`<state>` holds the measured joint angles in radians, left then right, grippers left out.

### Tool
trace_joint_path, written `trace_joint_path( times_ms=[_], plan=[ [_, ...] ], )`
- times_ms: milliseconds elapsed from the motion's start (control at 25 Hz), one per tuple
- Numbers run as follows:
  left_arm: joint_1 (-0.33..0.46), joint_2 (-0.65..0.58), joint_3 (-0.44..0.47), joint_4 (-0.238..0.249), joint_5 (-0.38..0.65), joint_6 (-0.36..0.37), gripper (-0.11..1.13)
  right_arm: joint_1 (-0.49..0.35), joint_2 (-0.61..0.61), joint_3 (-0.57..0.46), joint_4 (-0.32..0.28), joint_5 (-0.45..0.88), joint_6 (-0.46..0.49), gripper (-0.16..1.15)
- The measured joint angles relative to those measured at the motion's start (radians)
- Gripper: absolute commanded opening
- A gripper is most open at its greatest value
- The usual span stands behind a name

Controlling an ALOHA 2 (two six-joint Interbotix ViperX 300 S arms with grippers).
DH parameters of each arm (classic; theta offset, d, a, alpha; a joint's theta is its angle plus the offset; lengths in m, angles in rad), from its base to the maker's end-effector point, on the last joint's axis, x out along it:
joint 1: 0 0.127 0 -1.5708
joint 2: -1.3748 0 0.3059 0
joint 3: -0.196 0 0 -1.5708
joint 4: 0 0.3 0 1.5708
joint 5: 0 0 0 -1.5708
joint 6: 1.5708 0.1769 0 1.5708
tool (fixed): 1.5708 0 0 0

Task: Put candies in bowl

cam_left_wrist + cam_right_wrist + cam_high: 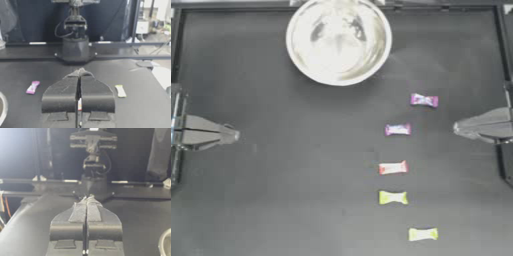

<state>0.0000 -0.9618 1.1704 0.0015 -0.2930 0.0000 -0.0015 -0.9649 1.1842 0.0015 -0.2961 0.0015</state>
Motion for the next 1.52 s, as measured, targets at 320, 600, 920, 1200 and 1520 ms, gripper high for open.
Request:
trace_joint_path(
  times_ms=[320, 600, 920, 1200, 1520],
  plan=[
    [0.000, -0.014, 0.006, 0.005, 0.035, 0.008, 0.11, 0.000, -0.005, 0.000, -0.006, -0.002, 0.008, 0.17],
    [0.000, -0.035, 0.003, 0.009, 0.095, 0.037, 1.01, 0.000, -0.005, 0.000, -0.060, -0.003, 0.005, 1.07],
    [0.002, -0.038, -0.009, 0.009, 0.143, 0.075, 1.01, -0.002, -0.005, 0.000, -0.089, 0.003, 0.006, 0.98],
    [0.012, -0.048, -0.009, 0.008, 0.164, 0.075, 1.03, -0.109, -0.005, -0.074, -0.020, 0.327, 0.008, 0.98],
    [0.026, -0.048, -0.009, 0.006, 0.181, 0.075, 1.03, -0.337, 0.083, -0.238, -0.017, 0.830, -0.005, 0.98]
  ],
)
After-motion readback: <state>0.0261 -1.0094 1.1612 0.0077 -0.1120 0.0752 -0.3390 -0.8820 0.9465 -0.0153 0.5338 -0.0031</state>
